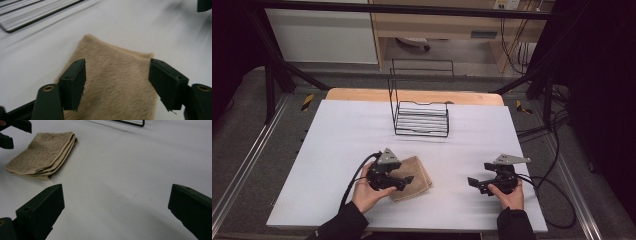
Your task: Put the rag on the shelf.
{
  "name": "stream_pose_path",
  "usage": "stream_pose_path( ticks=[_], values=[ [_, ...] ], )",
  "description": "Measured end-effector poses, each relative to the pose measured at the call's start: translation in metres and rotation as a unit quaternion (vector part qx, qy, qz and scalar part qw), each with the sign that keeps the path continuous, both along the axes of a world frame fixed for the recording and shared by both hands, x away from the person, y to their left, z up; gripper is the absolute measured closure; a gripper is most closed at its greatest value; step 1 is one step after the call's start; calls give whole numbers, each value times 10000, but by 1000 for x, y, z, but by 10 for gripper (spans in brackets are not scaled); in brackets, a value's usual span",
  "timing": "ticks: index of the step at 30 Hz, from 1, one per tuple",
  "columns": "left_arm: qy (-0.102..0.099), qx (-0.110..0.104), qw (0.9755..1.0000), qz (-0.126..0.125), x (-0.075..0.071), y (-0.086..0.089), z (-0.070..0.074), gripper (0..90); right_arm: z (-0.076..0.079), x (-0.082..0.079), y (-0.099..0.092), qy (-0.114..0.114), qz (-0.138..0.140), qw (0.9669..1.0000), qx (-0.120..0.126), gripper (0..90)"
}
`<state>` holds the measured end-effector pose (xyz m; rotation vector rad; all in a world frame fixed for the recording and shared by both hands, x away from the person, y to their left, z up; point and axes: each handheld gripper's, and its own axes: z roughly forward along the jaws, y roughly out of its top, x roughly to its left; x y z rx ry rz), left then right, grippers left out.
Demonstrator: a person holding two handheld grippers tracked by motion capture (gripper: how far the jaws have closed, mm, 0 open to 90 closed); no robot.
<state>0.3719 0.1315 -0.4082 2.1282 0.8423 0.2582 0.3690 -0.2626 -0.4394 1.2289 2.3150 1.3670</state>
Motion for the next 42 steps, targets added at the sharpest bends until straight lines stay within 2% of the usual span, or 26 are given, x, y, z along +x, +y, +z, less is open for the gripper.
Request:
stream_pose_path(
  ticks=[1, 2, 4, 7, 9, 12, 14, 18, 21, 22, 23, 28, 31, 32, 33, 34, 35, 36, 39, 40, 42],
  values=[
    [5, 2, 10000, 43, 2, 6, -1, 275, 0, 0, 1, -5, -1, 10000, 2, 9],
    [43, 0, 9999, 121, 4, 13, -2, 220, 1, 1, 4, 11, 14, 10000, 4, 9],
    [96, 4, 9997, 234, 8, 23, -6, 201, 2, 1, 8, -5, 33, 10000, -39, 10],
    [173, -51, 9984, 540, 16, 39, -13, 208, 2, 2, 11, 21, 62, 10000, -45, 11],
    [243, -53, 9972, 705, 20, 46, -16, 263, 3, 4, 19, 11, 92, 9999, -77, 12],
    [296, -80, 9959, 856, 25, 53, -21, 280, 4, 6, 25, -31, 119, 9999, -99, 14],
    [290, -23, 9957, 882, 26, 56, -23, 282, 6, 9, 33, -42, 125, 9999, -27, 14],
    [276, -23, 9956, 894, 27, 59, -25, 264, 11, 17, 49, -76, 152, 9998, -88, 14],
    [231, -23, 9958, 889, 29, 62, -24, 226, 12, 23, 64, -91, 197, 9997, -127, 16],
    [228, -27, 9958, 891, 29, 63, -24, 185, 12, 27, 74, -81, 192, 9996, -193, 21],
    [226, -24, 9957, 895, 29, 63, -25, 185, 12, 27, 74, -81, 192, 9996, -193, 21],
    [172, 133, 9956, 910, 29, 63, -25, 130, 11, 41, 102, -14, 214, 9993, -307, 47],
    [173, 175, 9953, 939, 30, 63, -26, 133, 10, 51, 120, 40, 296, 9991, -308, 90],
    [168, 159, 9951, 963, 30, 64, -26, 150, 10, 58, 131, 90, 384, 9987, -333, 128],
    [167, 148, 9950, 975, 30, 64, -26, 150, 10, 58, 131, 90, 384, 9987, -333, 128],
    [162, 128, 9947, 1010, 30, 65, -25, 176, 10, 64, 142, 115, 459, 9982, -375, 169],
    [164, 96, 9945, 1027, 30, 66, -25, 176, 10, 64, 142, 115, 459, 9982, -375, 169],
    [160, 68, 9943, 1049, 30, 67, -25, 203, 9, 70, 152, 129, 523, 9978, -390, 222],
    [181, 5, 9938, 1095, 31, 69, -24, 217, 8, 75, 160, 143, 583, 9973, -423, 261],
    [186, 5, 9938, 1095, 31, 69, -24, 219, 6, 79, 169, 198, 639, 9966, -477, 308],
    [181, -9, 9937, 1103, 31, 70, -24, 218, 4, 81, 173, 229, 659, 9961, -545, 333]
  ],
)
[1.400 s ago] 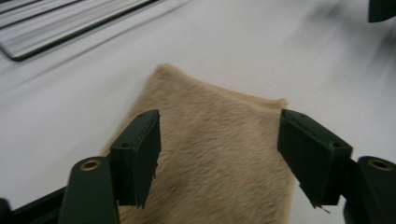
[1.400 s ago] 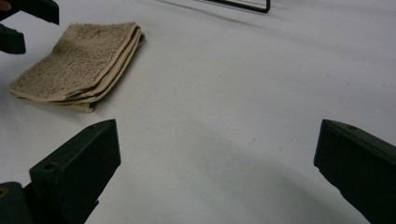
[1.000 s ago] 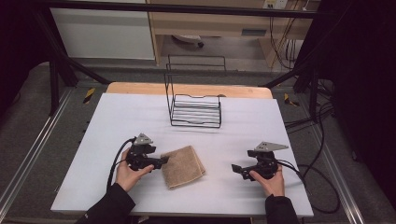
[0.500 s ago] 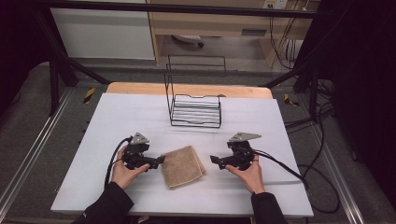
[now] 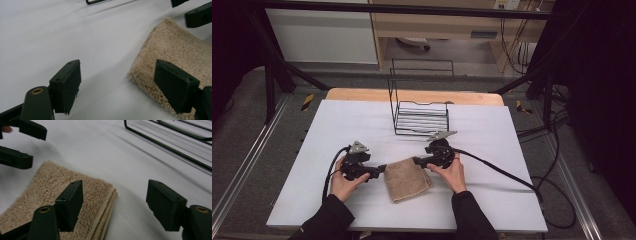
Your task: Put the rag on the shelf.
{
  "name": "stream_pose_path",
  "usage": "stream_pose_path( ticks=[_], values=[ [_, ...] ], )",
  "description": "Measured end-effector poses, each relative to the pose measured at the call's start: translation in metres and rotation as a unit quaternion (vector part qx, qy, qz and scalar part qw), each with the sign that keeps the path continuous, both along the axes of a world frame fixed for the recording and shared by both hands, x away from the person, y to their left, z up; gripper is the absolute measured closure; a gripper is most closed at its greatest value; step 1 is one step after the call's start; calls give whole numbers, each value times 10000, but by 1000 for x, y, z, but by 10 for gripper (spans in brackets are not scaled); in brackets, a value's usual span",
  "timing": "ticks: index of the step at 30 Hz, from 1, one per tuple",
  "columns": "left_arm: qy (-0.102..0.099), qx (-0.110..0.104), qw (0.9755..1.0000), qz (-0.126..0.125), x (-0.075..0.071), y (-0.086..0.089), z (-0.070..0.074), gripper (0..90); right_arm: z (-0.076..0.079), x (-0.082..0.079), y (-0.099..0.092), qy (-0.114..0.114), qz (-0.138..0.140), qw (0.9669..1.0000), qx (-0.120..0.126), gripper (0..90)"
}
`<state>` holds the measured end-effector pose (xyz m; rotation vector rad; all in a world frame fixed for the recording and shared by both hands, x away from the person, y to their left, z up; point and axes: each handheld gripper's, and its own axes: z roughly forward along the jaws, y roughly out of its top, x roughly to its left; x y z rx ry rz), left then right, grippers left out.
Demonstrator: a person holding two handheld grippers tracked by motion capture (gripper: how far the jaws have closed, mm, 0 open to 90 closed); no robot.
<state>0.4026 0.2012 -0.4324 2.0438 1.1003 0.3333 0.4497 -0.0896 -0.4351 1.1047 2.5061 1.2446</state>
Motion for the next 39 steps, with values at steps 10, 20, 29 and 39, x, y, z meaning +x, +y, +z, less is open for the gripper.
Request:
stream_pose_path(
  ticks=[10, 20, 29, 39],
  values=[
    [53, -92, 9999, 37, 1, -1, 0, 307, -14, 8, 15, 334, 259, 9990, -166, 612],
    [275, -196, 9994, 15, 4, -11, -6, 436, -14, 7, 15, 564, 216, 9981, -104, 784],
    [474, -201, 9987, -41, 6, -22, -11, 644, -9, 3, 13, 529, 168, 9983, -182, 836],
    [622, -142, 9980, 6, 6, -28, -14, 746, -11, 5, 13, 515, 195, 9982, -250, 803]
  ],
)
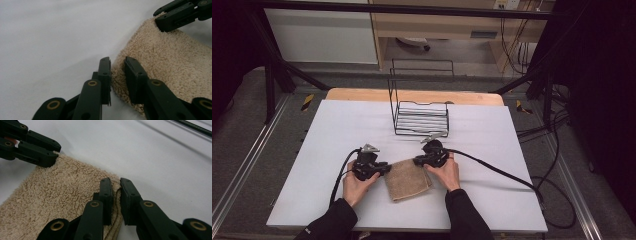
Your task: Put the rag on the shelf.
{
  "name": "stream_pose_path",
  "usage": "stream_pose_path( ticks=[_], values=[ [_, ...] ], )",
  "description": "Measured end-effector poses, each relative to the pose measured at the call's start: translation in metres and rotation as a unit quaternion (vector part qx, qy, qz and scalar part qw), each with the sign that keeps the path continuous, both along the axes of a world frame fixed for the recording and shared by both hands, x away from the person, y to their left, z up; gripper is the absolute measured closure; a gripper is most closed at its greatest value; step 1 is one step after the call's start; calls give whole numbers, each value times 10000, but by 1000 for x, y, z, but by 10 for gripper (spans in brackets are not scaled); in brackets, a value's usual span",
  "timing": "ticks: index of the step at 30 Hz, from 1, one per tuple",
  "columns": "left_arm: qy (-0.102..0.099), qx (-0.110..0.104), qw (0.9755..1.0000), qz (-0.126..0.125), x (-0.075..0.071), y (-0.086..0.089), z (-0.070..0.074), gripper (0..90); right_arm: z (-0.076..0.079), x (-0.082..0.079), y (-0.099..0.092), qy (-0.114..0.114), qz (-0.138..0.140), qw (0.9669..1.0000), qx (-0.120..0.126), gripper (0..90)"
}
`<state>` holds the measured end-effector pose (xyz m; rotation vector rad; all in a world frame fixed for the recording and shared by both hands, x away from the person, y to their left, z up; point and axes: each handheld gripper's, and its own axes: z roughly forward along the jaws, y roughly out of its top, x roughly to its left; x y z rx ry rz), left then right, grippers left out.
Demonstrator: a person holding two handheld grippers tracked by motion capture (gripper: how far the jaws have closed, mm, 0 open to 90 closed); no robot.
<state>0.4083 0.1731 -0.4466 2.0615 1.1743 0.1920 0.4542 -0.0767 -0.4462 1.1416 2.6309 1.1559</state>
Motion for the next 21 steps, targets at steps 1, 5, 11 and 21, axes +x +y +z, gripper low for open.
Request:
stream_pose_path(
  ticks=[1, 5, 11, 21],
  values=[
    [26, -8, 10000, 21, 0, 0, 0, 752, -1, 1, 0, 5, 33, 10000, 7, 798],
    [80, -7, 10000, 46, 1, -1, 0, 766, -1, 1, 0, 28, 36, 10000, 8, 807],
    [183, -52, 9998, 36, 2, -2, 1, 828, 0, 1, 0, 68, -25, 10000, 56, 838],
    [-231, -220, 9995, -5, -5, -1, 11, 842, 15, -9, -5, -198, -44, 9997, 128, 847]
  ],
)
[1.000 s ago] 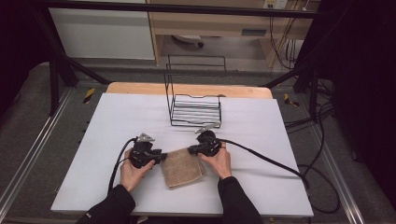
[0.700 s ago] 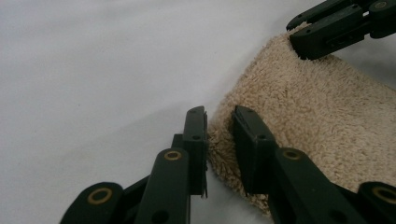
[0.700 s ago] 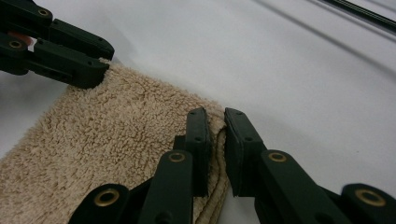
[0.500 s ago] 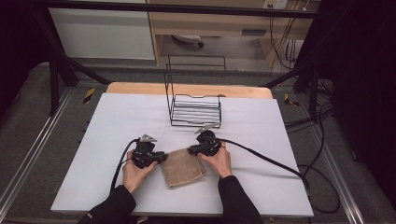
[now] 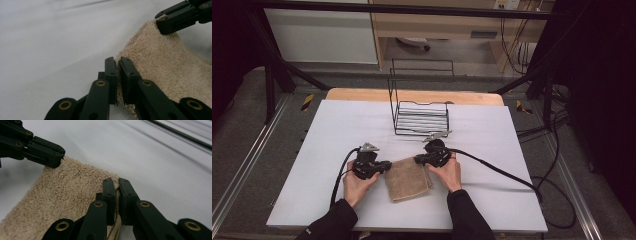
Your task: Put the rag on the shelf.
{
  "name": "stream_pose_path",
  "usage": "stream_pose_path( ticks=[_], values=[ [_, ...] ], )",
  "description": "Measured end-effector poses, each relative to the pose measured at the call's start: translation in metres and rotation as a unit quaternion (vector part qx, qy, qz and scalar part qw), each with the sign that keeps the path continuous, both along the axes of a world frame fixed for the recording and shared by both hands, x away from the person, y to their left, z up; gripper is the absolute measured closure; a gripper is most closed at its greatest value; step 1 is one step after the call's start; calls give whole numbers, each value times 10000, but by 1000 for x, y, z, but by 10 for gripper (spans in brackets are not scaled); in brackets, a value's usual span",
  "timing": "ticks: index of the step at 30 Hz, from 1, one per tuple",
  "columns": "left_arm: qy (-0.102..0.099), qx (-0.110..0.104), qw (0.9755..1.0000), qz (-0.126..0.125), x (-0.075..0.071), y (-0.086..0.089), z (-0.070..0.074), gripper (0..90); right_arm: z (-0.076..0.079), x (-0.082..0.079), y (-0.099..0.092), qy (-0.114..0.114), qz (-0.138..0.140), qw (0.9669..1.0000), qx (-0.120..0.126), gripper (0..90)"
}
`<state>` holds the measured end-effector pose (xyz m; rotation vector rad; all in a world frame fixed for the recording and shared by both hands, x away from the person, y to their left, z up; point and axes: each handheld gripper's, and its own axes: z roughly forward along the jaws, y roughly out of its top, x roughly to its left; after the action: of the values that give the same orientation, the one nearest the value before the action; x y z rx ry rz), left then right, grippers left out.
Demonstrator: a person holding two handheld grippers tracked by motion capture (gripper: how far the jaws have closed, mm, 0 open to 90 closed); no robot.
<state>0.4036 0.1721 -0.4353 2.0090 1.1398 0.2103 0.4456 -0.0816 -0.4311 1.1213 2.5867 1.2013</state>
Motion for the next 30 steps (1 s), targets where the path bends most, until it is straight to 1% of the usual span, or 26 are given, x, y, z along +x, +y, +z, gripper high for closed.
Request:
stream_pose_path(
  ticks=[2, 4, 6, 9, 12, 13, 17, 19, 21, 22, 23, 26, 28, 30],
  values=[
    [-110, 11, 9999, -19, -2, -1, 4, 842, 5, -3, -2, -48, -6, 10000, 43, 847],
    [-177, 4, 9998, -40, -4, -1, 6, 843, 9, -6, -3, -93, -9, 9999, 83, 847],
    [-218, -14, 9997, -57, -5, 0, 9, 843, 13, -10, -5, -157, -15, 9997, 168, 846],
    [-268, -85, 9996, -103, -7, 1, 13, 842, 16, -13, -7, -198, -12, 9995, 230, 846],
    [-342, -89, 9993, -141, -9, 1, 17, 842, 19, -18, -11, -252, -46, 9991, 329, 847],
    [-375, -101, 9991, -147, -11, 0, 18, 842, 19, -18, -11, -252, -46, 9991, 329, 847],
    [-457, -165, 9987, -167, -13, 1, 24, 843, 26, -24, -13, -375, -36, 9985, 396, 846],
    [-508, -177, 9984, -172, -15, 1, 27, 842, 31, -28, -15, -444, -65, 9978, 485, 847],
    [-566, -172, 9981, -176, -16, 0, 29, 843, 32, -29, -16, -472, -61, 9976, 502, 846],
    [-610, -159, 9978, -195, -17, 0, 31, 843, 36, -32, -18, -534, -72, 9970, 554, 846],
    [-618, -176, 9977, -204, -17, -1, 31, 843, 36, -32, -18, -534, -72, 9970, 554, 846],
    [-676, -208, 9972, -251, -19, -2, 35, 843, 41, -37, -21, -657, -75, 9962, 558, 846],
    [-733, -210, 9967, -280, -20, -2, 38, 843, 42, -38, -21, -648, -87, 9963, 566, 847],
    [-794, -234, 9962, -283, -21, -3, 41, 843, 45, -40, -23, -706, -90, 9956, 607, 846]
  ],
)
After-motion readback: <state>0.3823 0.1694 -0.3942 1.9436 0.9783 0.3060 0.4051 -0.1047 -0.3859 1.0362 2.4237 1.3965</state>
